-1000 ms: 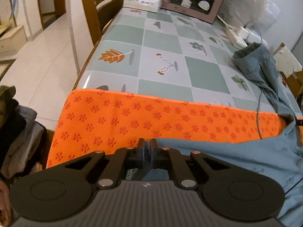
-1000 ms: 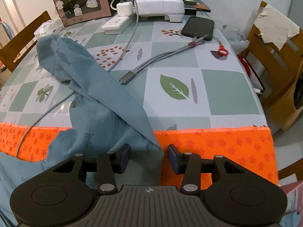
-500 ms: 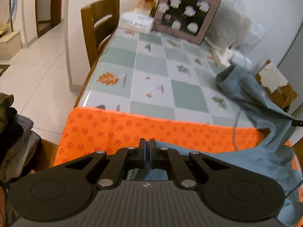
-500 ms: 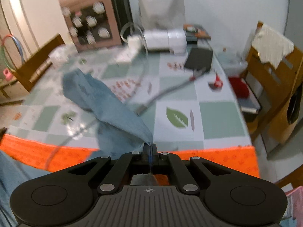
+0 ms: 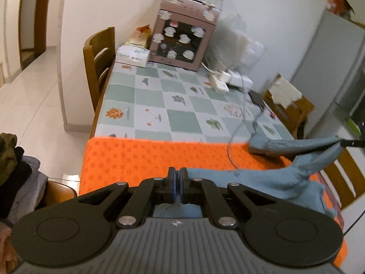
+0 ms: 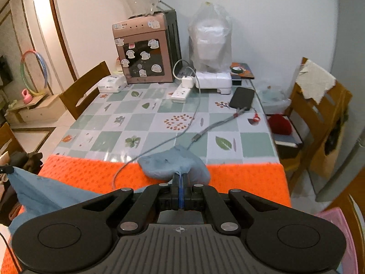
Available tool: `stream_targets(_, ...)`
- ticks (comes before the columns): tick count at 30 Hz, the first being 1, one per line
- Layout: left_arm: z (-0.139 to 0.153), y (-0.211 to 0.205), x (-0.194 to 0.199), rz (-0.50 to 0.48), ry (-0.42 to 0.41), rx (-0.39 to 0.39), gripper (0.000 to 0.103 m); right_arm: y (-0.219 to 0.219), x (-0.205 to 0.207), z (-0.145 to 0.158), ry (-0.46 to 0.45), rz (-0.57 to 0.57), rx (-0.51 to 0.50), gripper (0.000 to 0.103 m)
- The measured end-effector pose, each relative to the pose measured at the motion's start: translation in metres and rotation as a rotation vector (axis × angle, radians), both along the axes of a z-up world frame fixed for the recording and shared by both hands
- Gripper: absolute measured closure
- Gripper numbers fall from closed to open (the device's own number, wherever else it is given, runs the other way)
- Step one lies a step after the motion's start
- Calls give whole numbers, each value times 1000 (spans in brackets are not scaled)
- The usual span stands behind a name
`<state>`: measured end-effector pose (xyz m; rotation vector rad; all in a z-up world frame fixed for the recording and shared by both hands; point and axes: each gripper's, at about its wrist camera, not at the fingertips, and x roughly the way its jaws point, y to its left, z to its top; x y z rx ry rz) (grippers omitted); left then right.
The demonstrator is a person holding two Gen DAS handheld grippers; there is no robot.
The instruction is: Fold clothes
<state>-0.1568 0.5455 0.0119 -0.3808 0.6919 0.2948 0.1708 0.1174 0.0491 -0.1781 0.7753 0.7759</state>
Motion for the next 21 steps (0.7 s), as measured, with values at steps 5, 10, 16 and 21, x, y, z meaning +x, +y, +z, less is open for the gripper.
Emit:
stream_targets(5,-22,-26,-34,-64,73,25,100,-36,-57,-2,34,-39,-3,100)
stream_targets(10,-59,-49,-54,-126,164,57,100,-62,-101,-37,111,-85,-59,100)
stream_targets(16,-96,-54,-62,-136,209,34,99,-70,-133,-103,177,-120,-146,100)
stream_targets(21,-94,-55,-64,-117,195,23,86,-68,-143,-127,180,-144,-156,97)
